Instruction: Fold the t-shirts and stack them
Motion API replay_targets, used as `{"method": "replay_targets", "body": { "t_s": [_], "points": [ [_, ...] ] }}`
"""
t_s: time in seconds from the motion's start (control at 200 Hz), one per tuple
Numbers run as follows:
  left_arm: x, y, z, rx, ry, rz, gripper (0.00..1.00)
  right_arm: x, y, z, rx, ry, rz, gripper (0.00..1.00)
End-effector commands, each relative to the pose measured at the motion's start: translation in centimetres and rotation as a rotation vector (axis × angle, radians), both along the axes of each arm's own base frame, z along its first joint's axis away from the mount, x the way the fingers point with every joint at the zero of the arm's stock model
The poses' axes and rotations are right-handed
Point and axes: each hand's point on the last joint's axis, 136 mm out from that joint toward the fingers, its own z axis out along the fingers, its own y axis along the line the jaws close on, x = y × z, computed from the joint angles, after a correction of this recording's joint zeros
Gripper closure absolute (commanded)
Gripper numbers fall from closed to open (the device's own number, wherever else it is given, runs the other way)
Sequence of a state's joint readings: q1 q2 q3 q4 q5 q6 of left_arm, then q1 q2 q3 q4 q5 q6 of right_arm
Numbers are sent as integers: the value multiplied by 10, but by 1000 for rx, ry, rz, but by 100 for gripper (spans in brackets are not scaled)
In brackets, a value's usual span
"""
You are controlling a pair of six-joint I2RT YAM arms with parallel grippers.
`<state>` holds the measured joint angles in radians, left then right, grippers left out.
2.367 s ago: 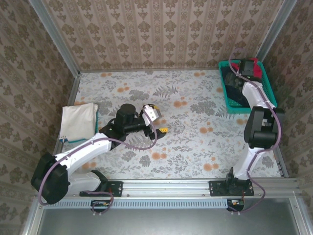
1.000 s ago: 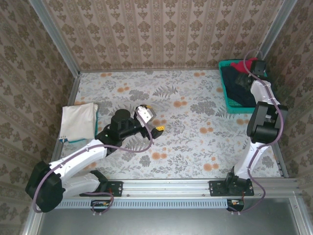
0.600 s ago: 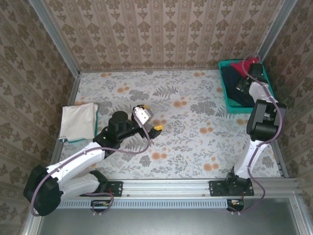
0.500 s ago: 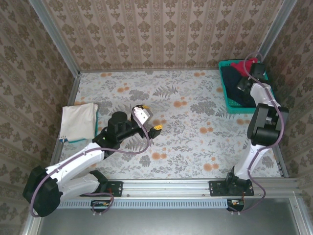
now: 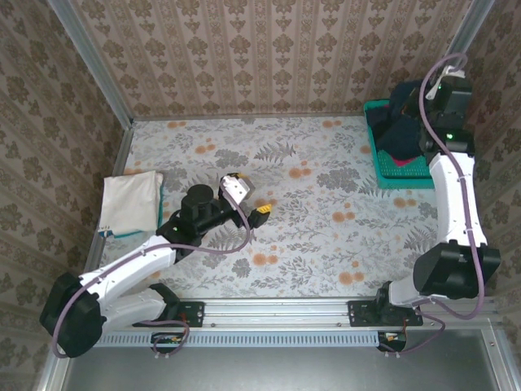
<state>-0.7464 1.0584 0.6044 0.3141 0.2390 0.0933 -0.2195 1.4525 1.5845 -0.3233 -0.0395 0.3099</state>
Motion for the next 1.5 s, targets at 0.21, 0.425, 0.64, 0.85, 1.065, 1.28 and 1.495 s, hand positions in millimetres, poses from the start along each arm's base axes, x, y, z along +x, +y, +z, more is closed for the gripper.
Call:
{"method": "replay_targets", "body": {
  "t_s": [0.21, 0.425, 0.64, 0.85, 1.065, 1.28, 1.495],
  "points": [
    [-2, -1, 23, -80, 0, -4, 0, -31, 86, 138, -64, -216, 340, 100],
    [1, 9, 28, -107, -1, 30, 0, -43, 159, 180, -114, -272, 557, 100],
    [7, 28, 30, -123, -14, 105, 0, -55, 230, 194, -66, -313, 813, 100],
    [14, 64, 32, -147, -7, 241, 0, -56, 321, 126, 16, -151, 1090, 100],
    [29, 111, 19, -244, 105, 431, 0, -60, 383, 14, 39, 4, 1153, 75],
    [56, 134, -20, -254, 334, 686, 0, -40, 299, -92, -17, 171, 685, 12],
    [77, 88, -69, -74, 575, 790, 0, -67, 167, -178, 173, 282, 196, 13]
  ]
}}
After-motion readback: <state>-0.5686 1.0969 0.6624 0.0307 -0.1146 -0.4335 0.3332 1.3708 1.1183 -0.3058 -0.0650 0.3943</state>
